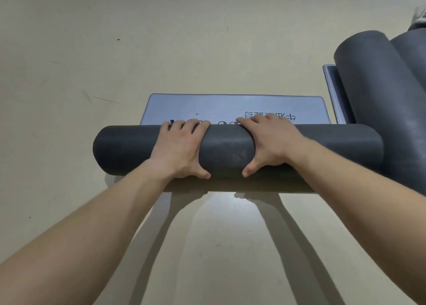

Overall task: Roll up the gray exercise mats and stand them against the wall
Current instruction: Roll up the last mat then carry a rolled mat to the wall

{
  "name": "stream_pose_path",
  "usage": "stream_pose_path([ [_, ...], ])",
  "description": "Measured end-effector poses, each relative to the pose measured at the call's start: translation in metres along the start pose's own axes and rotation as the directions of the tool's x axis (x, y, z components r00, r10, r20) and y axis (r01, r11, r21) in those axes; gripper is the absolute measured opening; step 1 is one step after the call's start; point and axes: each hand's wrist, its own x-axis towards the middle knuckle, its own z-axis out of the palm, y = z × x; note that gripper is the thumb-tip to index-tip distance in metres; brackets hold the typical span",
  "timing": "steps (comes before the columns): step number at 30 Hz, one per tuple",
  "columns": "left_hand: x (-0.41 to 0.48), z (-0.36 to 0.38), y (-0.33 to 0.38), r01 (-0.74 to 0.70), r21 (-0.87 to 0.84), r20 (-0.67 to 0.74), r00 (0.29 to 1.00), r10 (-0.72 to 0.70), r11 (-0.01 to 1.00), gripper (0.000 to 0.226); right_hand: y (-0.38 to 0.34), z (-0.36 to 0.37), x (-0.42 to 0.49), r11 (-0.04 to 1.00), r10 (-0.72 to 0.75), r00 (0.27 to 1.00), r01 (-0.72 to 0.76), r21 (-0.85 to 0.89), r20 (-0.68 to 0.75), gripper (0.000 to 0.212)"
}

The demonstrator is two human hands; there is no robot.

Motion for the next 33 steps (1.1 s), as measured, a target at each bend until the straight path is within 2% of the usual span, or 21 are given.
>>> stream_pose_path([
  [2,0.005,-0.002,-0.005,-0.030,-0.006,0.010,0.999,0.030,1.000,0.124,-0.006,0.018,-0.010,0.992,-0.015,0.994,0.001,-0.125,-0.108,0.143],
  [4,0.012,-0.010,-0.006,-0.028,-0.030,0.022,0.999,0.029,0.999,0.119,-0.005,0.013,-0.006,0.994,-0.034,0.995,0.024,-0.102,-0.095,0.131],
  [7,0.018,-0.022,-0.009,-0.007,-0.145,0.217,0.975,0.039,0.989,0.116,0.003,-0.013,0.003,0.995,-0.073,0.995,0.068,0.073,0.068,0.111],
  [9,0.015,-0.026,-0.011,0.031,-0.251,0.391,0.917,0.072,0.968,0.117,0.001,-0.015,-0.003,0.980,-0.113,0.969,0.073,0.183,0.220,0.111],
  [10,0.011,-0.024,-0.011,0.038,-0.277,0.438,0.894,0.091,0.960,0.116,-0.002,-0.011,-0.011,0.979,-0.115,0.963,0.068,0.194,0.242,0.114],
  [11,0.010,-0.021,-0.011,0.039,-0.292,0.459,0.882,0.104,0.955,0.115,-0.007,-0.003,-0.019,0.985,-0.094,0.976,0.063,0.158,0.198,0.121],
  [13,0.012,-0.024,-0.011,0.085,-0.343,0.496,0.862,0.104,0.935,0.112,-0.018,0.020,-0.041,0.999,-0.036,0.999,0.036,0.005,-0.025,0.139],
  [15,0.019,-0.029,-0.014,0.128,-0.393,0.526,0.844,0.108,0.911,0.115,-0.027,0.041,-0.057,0.995,-0.031,0.988,0.016,-0.099,-0.152,0.147],
  [17,0.017,-0.031,-0.011,0.116,-0.390,0.477,0.874,0.092,0.914,0.125,-0.023,0.038,-0.050,0.994,-0.050,0.992,0.038,-0.101,-0.113,0.145],
  [19,0.004,-0.020,0.004,0.032,-0.181,0.311,0.950,0.027,0.983,0.140,-0.012,0.016,-0.026,0.999,-0.049,0.998,0.049,-0.014,-0.025,0.144],
  [21,-0.012,-0.005,0.020,-0.023,0.031,0.159,0.987,0.018,0.999,0.149,-0.003,-0.003,-0.004,0.996,-0.056,0.995,0.049,0.078,0.086,0.146],
  [23,-0.007,0.000,0.017,-0.032,0.015,0.093,0.995,0.031,0.999,0.148,-0.002,-0.001,0.005,0.997,-0.046,0.996,0.040,0.071,0.074,0.150],
  [26,0.015,-0.009,0.002,-0.059,-0.108,0.136,0.988,0.074,0.992,0.143,-0.015,0.031,-0.017,0.995,0.020,0.995,-0.030,-0.095,-0.101,0.155],
  [28,0.019,-0.006,-0.001,-0.069,-0.092,0.119,0.990,0.080,0.993,0.144,-0.015,0.047,-0.025,0.985,-0.002,0.982,-0.031,-0.172,-0.187,0.150],
  [31,0.013,-0.002,-0.006,-0.014,-0.057,0.072,0.997,0.018,0.998,0.144,0.000,0.026,-0.001,0.992,-0.054,0.989,0.038,-0.119,-0.136,0.138],
  [33,0.019,-0.009,-0.014,0.025,-0.092,0.127,0.992,-0.013,0.995,0.135,0.010,0.001,0.020,0.995,-0.093,0.995,0.092,-0.035,-0.038,0.132],
])
